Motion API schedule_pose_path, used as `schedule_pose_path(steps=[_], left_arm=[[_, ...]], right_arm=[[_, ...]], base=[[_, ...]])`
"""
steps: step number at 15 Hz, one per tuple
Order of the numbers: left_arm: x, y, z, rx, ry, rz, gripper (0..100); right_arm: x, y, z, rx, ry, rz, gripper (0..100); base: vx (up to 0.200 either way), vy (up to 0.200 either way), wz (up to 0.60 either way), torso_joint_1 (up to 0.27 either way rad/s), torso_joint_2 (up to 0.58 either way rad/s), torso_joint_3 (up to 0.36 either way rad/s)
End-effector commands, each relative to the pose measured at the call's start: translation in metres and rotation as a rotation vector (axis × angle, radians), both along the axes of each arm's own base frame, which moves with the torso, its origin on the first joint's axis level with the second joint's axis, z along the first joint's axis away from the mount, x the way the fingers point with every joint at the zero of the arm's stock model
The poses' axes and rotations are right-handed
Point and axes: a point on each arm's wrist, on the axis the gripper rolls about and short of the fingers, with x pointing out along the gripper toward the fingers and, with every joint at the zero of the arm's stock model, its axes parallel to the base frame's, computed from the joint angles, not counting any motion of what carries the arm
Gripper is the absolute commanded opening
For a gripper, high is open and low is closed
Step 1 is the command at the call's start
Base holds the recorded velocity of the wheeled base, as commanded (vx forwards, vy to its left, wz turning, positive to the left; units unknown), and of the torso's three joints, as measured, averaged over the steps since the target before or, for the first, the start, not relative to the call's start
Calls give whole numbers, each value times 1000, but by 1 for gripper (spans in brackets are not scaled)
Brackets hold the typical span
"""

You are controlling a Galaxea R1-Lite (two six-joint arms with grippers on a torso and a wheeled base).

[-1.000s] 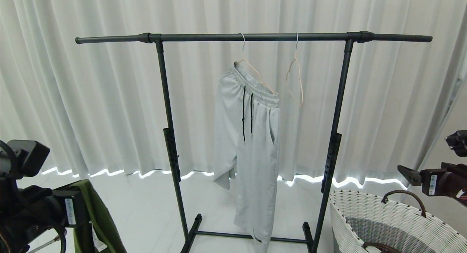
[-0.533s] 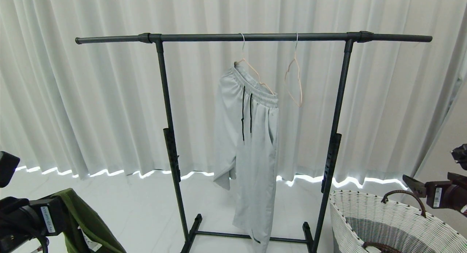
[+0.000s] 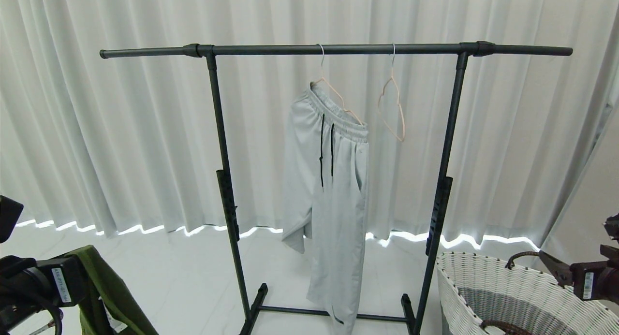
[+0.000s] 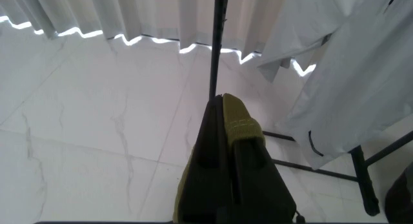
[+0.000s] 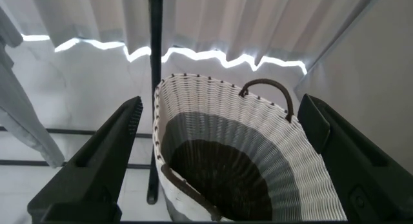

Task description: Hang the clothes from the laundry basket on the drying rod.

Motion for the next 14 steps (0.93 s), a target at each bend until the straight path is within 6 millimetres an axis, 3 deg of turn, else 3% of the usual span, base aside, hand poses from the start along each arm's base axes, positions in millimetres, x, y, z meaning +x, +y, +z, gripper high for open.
schedule_pose_path(steps=[1, 11, 14], left_arm=[[0, 0, 1, 2, -6, 0, 0], [-4, -2, 8, 9, -45, -15, 0], [-6, -5, 9, 10, -56, -36, 0]], right_arm=[[0, 0, 0, 21, -1, -6, 100], [-5, 0, -12, 26, 55, -7, 100], [-4, 5, -12, 26, 60, 22, 100]], base=[[0, 0, 0, 0, 0, 0], [0, 0, 0, 5, -8, -5], [0, 0, 0, 131, -344, -194]])
